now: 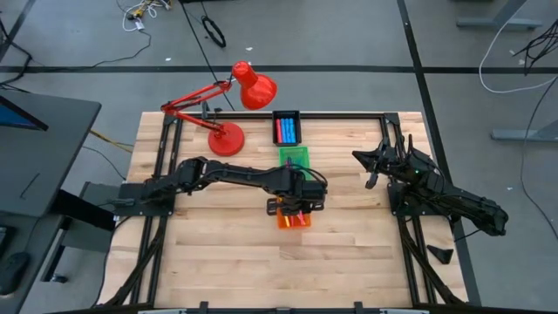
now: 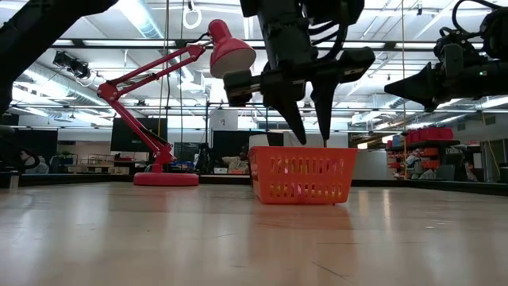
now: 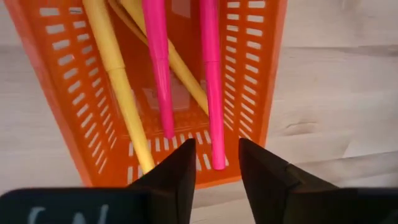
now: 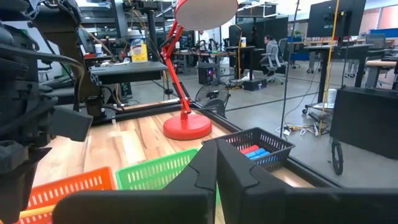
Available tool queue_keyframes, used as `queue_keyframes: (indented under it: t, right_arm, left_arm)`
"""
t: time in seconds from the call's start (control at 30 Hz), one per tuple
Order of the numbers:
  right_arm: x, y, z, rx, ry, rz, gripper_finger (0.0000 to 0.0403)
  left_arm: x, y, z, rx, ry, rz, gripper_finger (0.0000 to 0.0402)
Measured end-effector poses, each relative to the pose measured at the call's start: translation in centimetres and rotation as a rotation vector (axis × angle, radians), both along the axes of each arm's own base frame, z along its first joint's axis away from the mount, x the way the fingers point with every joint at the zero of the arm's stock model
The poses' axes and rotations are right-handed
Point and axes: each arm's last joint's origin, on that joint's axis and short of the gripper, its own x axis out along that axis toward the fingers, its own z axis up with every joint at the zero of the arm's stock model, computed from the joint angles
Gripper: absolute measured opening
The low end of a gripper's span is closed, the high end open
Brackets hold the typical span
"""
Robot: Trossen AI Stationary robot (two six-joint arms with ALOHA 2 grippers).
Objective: Pick & Place Markers
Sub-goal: Return to Home Position
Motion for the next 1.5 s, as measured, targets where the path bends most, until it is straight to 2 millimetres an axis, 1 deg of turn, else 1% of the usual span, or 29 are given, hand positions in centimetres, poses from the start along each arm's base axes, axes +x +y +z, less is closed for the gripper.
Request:
queue_keyframes:
  t: [0.13,0.23,0.43,0.53,0.63,0.7,0.8,0.9,1.07,1.13,1.2,1.27,1.33,1.4,1.5]
  right_arm:
    - [0.0,0.0,0.0,0.000,0.000,0.000,0.0010]
    - [0.0,0.0,0.0,0.000,0.000,0.000,0.0010]
    - [0.0,0.0,0.0,0.000,0.000,0.000,0.0010]
    - [0.0,0.0,0.0,0.000,0.000,0.000,0.0010]
    - [0.0,0.0,0.0,0.000,0.000,0.000,0.0010]
    - [0.0,0.0,0.0,0.000,0.000,0.000,0.0010]
    - [0.0,0.0,0.0,0.000,0.000,0.000,0.0010]
    - [0.0,0.0,0.0,0.000,0.000,0.000,0.0010]
    - [0.0,0.0,0.0,0.000,0.000,0.000,0.0010]
    - [0.0,0.0,0.0,0.000,0.000,0.000,0.0010]
    - [0.0,0.0,0.0,0.000,0.000,0.000,0.0010]
    - [0.0,0.0,0.0,0.000,0.000,0.000,0.0010]
    - [0.0,0.0,0.0,0.000,0.000,0.000,0.0010]
    - [0.0,0.0,0.0,0.000,0.000,0.000,0.0010]
    - [0.0,0.0,0.0,0.000,0.000,0.000,0.0010]
  left_arm:
    - [-0.6,-0.4,0.3,0.047,0.035,-0.016,0.0147]
    - [-1.4,-1.1,1.0,0.111,0.065,-0.065,0.0164]
    - [-2.9,-2.3,3.5,0.277,0.050,-0.246,0.0216]
    - [-3.7,-2.7,5.2,0.376,0.014,-0.364,0.0250]
    - [-4.4,-3.2,6.9,0.432,-0.031,-0.488,0.0282]
    - [-4.8,-3.6,7.5,0.462,-0.046,-0.599,0.0298]
    - [-5.4,-4.4,8.6,0.509,-0.081,-0.803,0.0311]
    - [-6.0,-5.5,9.4,0.559,-0.121,-1.016,0.0314]
    - [-6.4,-7.3,9.2,0.629,-0.139,-1.318,0.0314]
    - [-6.5,-7.8,8.9,0.655,-0.154,-1.393,0.0314]
    - [-6.9,-8.0,8.0,0.661,-0.158,-1.448,0.0314]
    - [-7.4,-7.9,6.9,0.641,-0.208,-1.468,0.0314]
    - [-8.5,-7.5,6.1,0.623,-0.245,-1.469,0.0314]
    - [-9.7,-7.0,5.5,0.631,-0.274,-1.461,0.0314]
    - [-11.9,-6.4,5.3,0.663,-0.303,-1.456,0.0314]
